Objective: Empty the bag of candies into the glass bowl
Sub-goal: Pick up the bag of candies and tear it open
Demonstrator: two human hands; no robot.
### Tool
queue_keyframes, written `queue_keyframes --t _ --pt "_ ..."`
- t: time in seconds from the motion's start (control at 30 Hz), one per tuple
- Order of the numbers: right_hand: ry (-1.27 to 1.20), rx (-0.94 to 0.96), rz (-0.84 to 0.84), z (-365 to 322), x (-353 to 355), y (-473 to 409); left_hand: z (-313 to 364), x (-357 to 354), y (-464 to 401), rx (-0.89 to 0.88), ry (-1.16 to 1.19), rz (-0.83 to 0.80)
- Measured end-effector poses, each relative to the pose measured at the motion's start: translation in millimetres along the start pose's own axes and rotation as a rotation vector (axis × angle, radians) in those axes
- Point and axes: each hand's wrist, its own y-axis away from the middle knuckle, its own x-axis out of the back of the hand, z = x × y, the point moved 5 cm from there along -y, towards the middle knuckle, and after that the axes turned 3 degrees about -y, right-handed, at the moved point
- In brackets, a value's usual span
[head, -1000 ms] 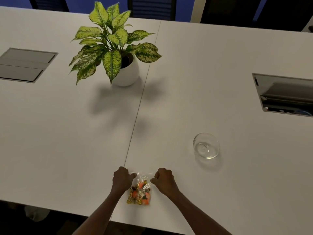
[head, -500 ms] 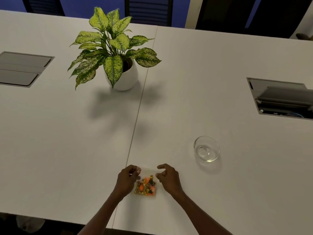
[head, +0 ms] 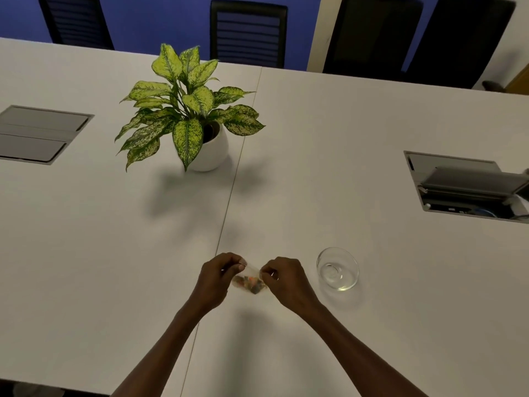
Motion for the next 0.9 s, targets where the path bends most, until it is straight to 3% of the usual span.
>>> queue_keyframes --t 0.1,0.2,0.37,0.9 --pt "-0.073 -0.040 0.019 -11.4 16.2 -6.7 18.5 3.4 1.9 0.046 0.050 0.170" --pt "-0.161 -0.083 0.066 -19.7 31.5 -8.9 30.3 -1.6 21.5 0.206 0.194 0.370" --pt "-0.262 -0.104 0.079 -30.4 47.4 -7.1 56.7 -33.5 37.1 0.297 0.639 0.198" --pt "-0.497 -0.077 0.022 -26.7 73.5 -7.1 93.8 -30.9 19.6 0.249 0.635 0.100"
